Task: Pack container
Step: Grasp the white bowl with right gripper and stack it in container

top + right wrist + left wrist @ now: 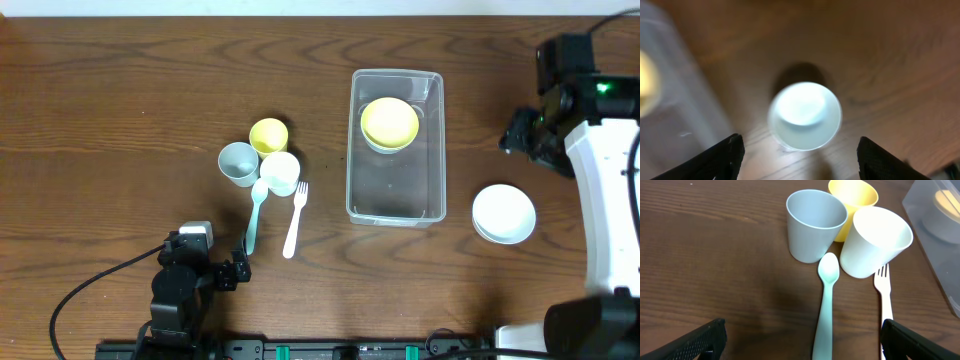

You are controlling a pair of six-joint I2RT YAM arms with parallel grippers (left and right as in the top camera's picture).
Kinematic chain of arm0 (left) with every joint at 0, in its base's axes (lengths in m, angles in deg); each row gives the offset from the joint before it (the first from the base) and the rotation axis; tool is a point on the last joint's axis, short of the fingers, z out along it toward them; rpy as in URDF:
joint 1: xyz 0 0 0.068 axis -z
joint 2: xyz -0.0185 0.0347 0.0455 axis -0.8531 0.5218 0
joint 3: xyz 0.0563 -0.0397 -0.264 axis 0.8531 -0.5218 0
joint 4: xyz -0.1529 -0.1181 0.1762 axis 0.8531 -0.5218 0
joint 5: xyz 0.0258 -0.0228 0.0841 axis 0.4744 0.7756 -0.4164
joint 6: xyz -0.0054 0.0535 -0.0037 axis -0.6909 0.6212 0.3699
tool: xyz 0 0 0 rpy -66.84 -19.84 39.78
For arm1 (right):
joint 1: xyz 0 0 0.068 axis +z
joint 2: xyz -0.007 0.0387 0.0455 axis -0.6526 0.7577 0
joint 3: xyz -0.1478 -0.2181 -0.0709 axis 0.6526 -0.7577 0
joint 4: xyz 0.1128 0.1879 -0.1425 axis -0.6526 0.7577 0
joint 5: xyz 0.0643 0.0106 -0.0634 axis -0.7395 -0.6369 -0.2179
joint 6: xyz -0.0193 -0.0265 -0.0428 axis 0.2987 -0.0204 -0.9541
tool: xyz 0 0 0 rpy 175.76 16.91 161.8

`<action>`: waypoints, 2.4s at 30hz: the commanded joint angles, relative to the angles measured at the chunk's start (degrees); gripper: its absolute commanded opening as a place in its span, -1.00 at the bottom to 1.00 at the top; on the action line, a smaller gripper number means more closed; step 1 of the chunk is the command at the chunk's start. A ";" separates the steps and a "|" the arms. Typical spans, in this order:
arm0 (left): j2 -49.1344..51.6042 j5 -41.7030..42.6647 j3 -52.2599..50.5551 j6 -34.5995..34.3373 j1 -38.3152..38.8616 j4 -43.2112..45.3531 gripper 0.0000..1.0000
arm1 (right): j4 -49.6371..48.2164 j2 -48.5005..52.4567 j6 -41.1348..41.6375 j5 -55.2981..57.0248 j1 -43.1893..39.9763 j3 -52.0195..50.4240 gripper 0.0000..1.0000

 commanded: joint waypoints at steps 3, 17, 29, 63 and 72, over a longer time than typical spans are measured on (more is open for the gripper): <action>-0.37 0.59 0.11 -0.09 -0.24 0.04 0.96 | -8.11 1.09 1.33 0.02 -5.77 -15.58 0.51; -0.37 0.59 0.11 -0.09 -0.24 0.04 0.96 | -34.12 1.11 0.02 -9.42 -15.10 -41.77 -0.18; -0.37 0.59 0.11 -0.09 -0.24 0.04 0.96 | -23.82 -9.62 -0.52 -9.77 -13.81 -26.67 -0.97; -0.37 0.59 0.11 -0.09 -0.24 0.04 0.96 | -51.01 17.53 -4.17 -30.36 14.64 -10.16 -0.11; -0.37 0.59 0.11 -0.09 -0.24 0.04 0.96 | -35.52 5.09 -4.04 -24.74 12.04 -0.63 0.02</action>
